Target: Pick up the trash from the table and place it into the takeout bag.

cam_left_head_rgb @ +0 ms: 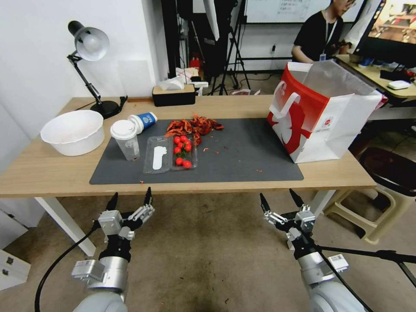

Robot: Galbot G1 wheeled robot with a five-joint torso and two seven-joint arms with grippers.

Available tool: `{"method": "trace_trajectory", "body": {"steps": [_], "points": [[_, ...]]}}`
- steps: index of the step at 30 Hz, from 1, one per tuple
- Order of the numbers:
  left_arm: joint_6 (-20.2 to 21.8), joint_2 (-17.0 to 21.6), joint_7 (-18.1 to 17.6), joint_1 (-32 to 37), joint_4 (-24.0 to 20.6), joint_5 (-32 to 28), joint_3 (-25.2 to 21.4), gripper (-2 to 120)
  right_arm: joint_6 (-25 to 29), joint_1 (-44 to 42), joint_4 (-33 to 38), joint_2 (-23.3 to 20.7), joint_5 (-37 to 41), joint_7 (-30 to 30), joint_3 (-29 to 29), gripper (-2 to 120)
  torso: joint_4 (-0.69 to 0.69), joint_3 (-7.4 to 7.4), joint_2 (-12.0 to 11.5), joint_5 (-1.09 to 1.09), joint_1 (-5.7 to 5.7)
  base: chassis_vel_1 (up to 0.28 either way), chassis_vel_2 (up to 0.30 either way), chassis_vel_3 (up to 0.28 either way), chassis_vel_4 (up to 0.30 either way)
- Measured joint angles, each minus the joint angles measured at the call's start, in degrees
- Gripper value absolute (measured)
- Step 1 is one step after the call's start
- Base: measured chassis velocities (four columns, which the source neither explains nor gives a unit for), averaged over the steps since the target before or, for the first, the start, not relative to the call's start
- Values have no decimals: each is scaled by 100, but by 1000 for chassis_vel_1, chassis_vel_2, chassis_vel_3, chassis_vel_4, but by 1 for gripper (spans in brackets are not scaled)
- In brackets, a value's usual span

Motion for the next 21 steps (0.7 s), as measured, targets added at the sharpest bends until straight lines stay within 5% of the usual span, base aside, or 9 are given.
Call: {"method": "trace_trajectory", "body": {"steps": [12, 21], "points": [[3, 140, -80, -208, 83, -97, -75, 100, -72, 41, 12, -21, -7, 18, -62, 100, -3, 0, 0, -1, 0, 0, 0, 0, 0], [-154, 845, -338, -1221, 732, -567, -219, 100, -255, 240, 90, -147, -29, 84, -250, 100, 0, 1, 0, -1, 0, 0, 0, 0, 0]]}}
